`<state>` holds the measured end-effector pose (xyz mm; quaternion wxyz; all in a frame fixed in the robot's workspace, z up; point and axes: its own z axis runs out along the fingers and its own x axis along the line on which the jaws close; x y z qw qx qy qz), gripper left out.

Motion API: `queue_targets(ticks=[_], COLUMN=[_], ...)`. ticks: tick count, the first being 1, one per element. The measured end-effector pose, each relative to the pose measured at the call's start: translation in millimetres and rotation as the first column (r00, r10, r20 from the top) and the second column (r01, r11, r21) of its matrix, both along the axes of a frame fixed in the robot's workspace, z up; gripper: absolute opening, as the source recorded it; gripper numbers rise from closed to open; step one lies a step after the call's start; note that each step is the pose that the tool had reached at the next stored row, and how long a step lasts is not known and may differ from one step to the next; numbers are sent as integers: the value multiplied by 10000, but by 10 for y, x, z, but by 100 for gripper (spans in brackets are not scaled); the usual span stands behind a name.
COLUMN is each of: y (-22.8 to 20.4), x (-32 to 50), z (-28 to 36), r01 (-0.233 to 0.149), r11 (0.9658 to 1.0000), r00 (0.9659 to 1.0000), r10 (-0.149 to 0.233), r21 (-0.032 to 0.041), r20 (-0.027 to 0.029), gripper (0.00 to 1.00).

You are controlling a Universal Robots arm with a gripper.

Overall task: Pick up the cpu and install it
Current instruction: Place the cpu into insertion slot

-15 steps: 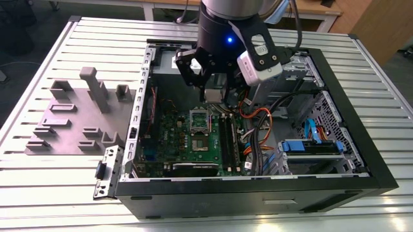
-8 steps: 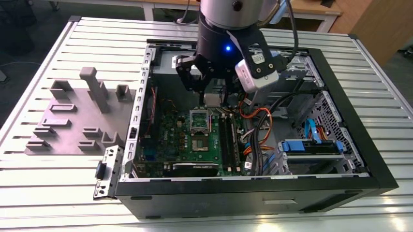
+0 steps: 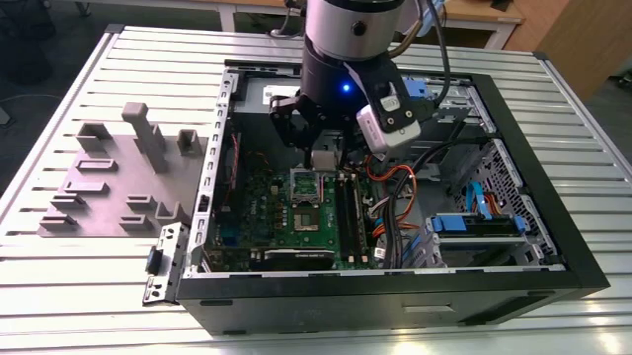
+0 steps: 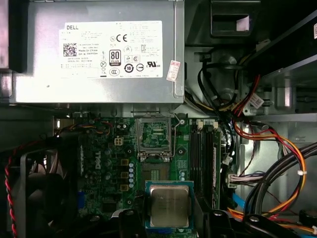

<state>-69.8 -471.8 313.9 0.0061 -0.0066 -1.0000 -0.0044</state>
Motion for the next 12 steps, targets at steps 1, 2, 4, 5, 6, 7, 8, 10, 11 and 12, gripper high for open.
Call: queue_targets(ticks=[1,2,4,5,6,7,8,10,11,12], y=[0,0,0,0,0,0,0,0,0,0], x=[0,0,0,0,0,0,0,0,0,0], z=[-18,-36,-72,-92,-108,-124,-138,-157,-157,-157], r01=[0,0,0,0,0,0,0,0,0,0], r11=[10000,10000,10000,10000,10000,10000,10000,10000,10000,10000], r00=[10000,10000,10000,10000,10000,10000,10000,10000,10000,10000], r10=[0,0,0,0,0,0,0,0,0,0], r21=[0,0,1,1,0,0,0,2,-2,-2], r20=[0,0,0,0,0,0,0,0,-1,-1], gripper=[47,47,47,47,47,47,47,47,47,47])
